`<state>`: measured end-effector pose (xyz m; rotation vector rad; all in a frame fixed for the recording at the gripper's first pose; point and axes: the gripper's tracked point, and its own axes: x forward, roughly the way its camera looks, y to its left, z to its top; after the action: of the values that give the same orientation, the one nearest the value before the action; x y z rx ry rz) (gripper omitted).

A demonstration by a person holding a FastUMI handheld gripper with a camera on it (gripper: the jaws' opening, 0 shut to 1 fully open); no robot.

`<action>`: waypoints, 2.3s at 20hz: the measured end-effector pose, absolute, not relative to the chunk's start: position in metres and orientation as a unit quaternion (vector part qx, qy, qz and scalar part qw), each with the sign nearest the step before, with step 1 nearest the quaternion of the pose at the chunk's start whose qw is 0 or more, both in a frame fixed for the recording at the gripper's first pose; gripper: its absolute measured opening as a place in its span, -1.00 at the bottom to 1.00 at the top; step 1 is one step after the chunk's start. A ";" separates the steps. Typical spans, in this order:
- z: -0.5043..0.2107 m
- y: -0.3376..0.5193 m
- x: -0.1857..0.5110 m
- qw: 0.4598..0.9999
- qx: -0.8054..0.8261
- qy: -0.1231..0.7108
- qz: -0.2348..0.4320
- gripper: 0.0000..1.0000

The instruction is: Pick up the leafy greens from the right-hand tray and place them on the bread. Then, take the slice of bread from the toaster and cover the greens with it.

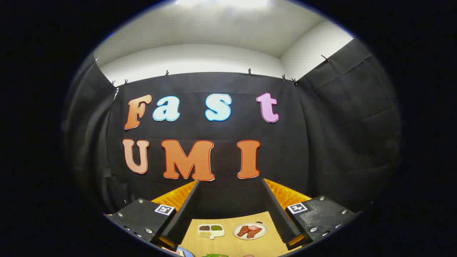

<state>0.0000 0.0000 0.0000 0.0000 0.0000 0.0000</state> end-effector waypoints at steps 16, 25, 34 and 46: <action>0.012 0.002 -0.010 0.999 0.002 -0.011 0.047 0.97; -0.035 0.027 0.001 0.995 -0.013 0.045 0.092 0.97; -0.115 0.039 0.007 0.984 -0.021 0.135 0.110 0.98; -0.236 0.051 -0.011 0.946 -0.062 0.287 0.135 0.99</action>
<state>-0.0115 0.0514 -0.2362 -0.1258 0.5850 0.2752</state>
